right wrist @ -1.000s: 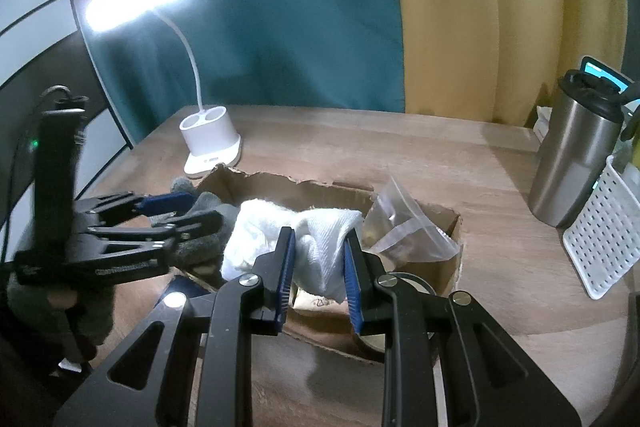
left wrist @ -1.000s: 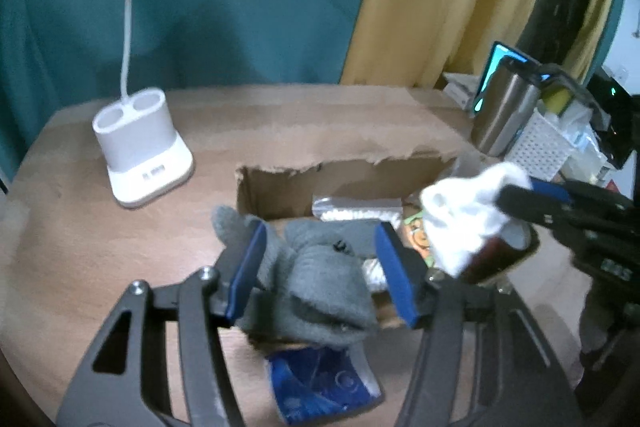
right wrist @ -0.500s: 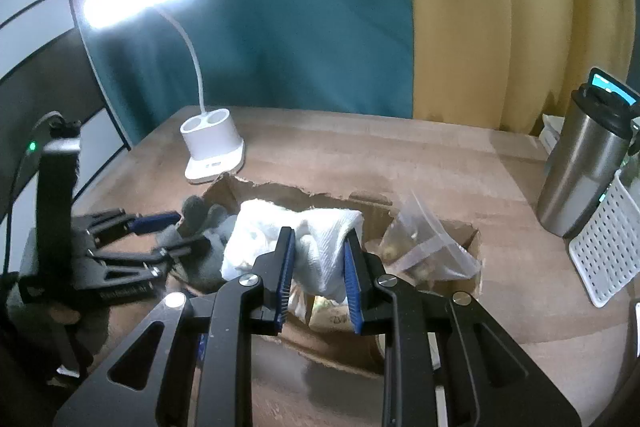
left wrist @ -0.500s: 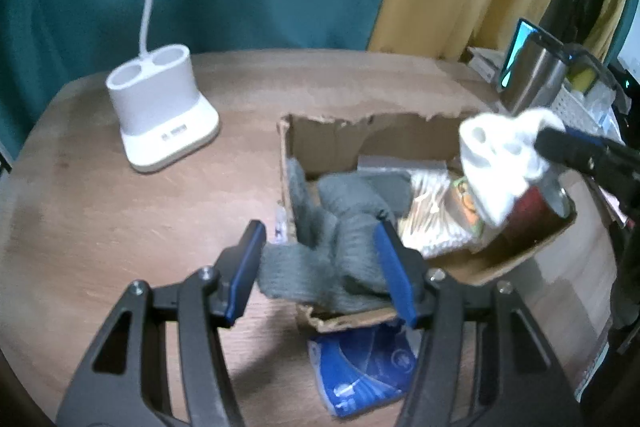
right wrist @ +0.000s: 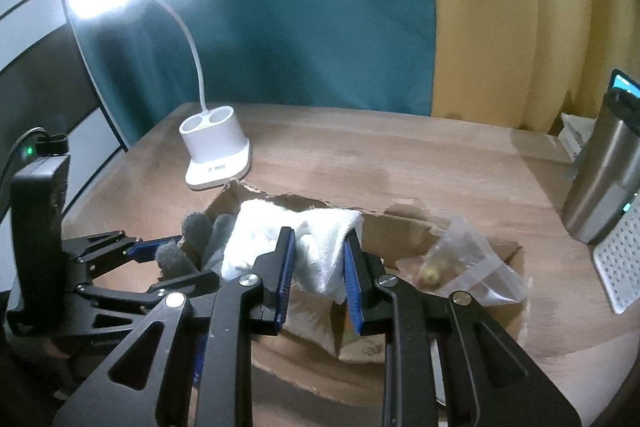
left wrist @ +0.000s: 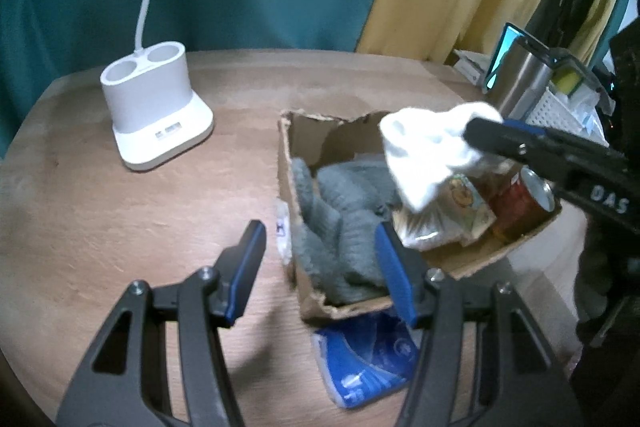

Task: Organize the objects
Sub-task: 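Lower the towel and gloves into the box and open both grippers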

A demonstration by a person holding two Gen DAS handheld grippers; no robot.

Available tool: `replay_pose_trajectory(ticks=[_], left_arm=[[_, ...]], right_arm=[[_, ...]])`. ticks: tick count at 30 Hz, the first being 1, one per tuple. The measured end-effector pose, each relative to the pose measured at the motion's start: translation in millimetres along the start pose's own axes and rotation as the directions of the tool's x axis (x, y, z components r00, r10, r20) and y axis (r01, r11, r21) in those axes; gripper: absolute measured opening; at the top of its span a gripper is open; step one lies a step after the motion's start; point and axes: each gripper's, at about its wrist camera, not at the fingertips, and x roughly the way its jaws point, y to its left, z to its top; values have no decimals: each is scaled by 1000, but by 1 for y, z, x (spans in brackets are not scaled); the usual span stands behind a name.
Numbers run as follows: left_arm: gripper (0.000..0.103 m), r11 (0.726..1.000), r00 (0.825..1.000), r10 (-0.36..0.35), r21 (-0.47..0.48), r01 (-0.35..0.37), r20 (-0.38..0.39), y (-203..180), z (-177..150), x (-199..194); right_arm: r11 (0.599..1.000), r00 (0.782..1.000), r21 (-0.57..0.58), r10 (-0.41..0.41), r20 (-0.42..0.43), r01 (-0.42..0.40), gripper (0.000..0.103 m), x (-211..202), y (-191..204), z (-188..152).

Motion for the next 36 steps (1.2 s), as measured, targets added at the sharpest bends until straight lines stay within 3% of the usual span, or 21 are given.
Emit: replay_pose_trajectory(ticks=[17,25,31,33,36], left_arm=[[59,999,999,39,-32,-39,-7,11,9,6],[59,998,998,56,-24,-57,-19,3,8,11],[59,996,997,77,-40,-78,-17,1,8,11],[59,995,996,85,-47,-85,-11,0,7,11],[59,995,996,87,-56,-87,-7,-3,4,9]], right_arm=[[999,997,42,13,-70,-10,27,41,0,-5],[998,998,54,24,-61,-21,29,42,-5,-12],[999,999,52,6,-45,-4,47,36,-12,-16],[999,999,45,-3,-35,4,60,34,-11,-16],[1000,1000,27,-14,-12,14,61,27,-11,-18]])
